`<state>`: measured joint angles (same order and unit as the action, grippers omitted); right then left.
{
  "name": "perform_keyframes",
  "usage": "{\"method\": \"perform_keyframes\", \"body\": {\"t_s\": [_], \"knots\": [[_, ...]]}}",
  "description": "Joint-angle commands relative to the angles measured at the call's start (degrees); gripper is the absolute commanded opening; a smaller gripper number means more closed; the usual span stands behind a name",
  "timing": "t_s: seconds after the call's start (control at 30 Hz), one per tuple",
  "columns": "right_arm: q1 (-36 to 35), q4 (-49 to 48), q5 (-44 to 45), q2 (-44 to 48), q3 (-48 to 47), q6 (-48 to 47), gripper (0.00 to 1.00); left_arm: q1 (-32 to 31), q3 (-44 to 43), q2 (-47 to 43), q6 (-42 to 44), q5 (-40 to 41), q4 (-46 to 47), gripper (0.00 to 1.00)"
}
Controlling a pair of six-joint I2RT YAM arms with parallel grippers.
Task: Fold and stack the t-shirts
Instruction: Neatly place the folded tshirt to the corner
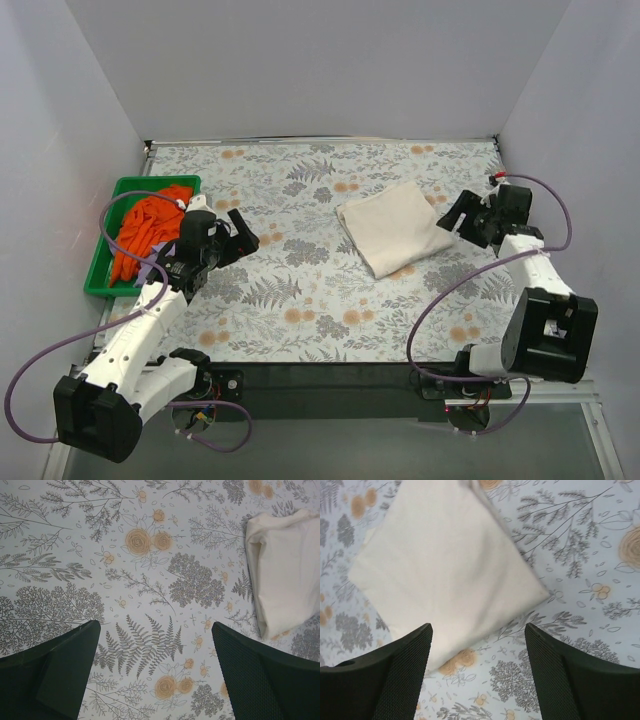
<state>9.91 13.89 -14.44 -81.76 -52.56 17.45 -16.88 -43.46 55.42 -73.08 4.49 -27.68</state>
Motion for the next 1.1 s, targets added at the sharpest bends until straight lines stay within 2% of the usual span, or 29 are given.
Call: {"method": "perform_keyframes", "body": {"t_s": [0.0, 0.1, 0.13, 0.17, 0.2, 0.3, 0.4, 0.63, 1.03, 1.07], "knots": [[0.10, -8.53, -7.60, 5.72, 5.96, 8.03, 0.69, -0.08, 0.66, -0.49, 0.13, -0.97, 1.31, 0.87], [0.37, -12.90, -16.22, 7.57, 11.23, 10.92, 0.70, -0.17, 0.84, -0.49, 0.57, -1.94, 1.40, 0.87], [0.37, -16.32, -20.59, 9.06, 13.42, 15.46, 0.70, -0.17, 1.10, -0.49, 0.74, -2.12, 1.40, 0.87], [-0.06, -22.70, -22.20, 9.68, 16.40, 17.51, 0.76, -0.17, 1.36, -0.40, 0.66, -2.12, 1.49, 0.87], [-0.59, -23.72, -22.47, 10.12, 19.91, 19.01, 0.76, -0.17, 1.36, -0.22, 0.74, -2.21, 1.49, 0.87], [-3.58, -27.58, -18.71, 12.58, 25.98, 21.74, 0.76, -0.17, 1.54, -0.05, 0.74, -2.56, 1.49, 0.87], [-5.16, -33.65, -15.19, 13.82, 30.47, 26.48, 0.72, -0.17, 1.54, 0.13, 0.83, -2.82, 1.40, 0.87], [-7.10, -37.88, -7.72, 10.22, 32.16, 31.06, 0.71, -0.25, 1.98, -0.13, 0.48, -3.26, 0.96, 0.87], [-9.82, -41.92, -0.87, 4.51, 34.27, 39.84, 0.68, -0.17, 1.80, -0.49, 0.66, -3.26, 0.52, 0.87], [-11.65, -42.28, -0.25, 4.24, 34.45, 40.72, 0.68, -0.17, 1.72, -0.49, 0.74, -3.26, 0.44, 0.87]]}}
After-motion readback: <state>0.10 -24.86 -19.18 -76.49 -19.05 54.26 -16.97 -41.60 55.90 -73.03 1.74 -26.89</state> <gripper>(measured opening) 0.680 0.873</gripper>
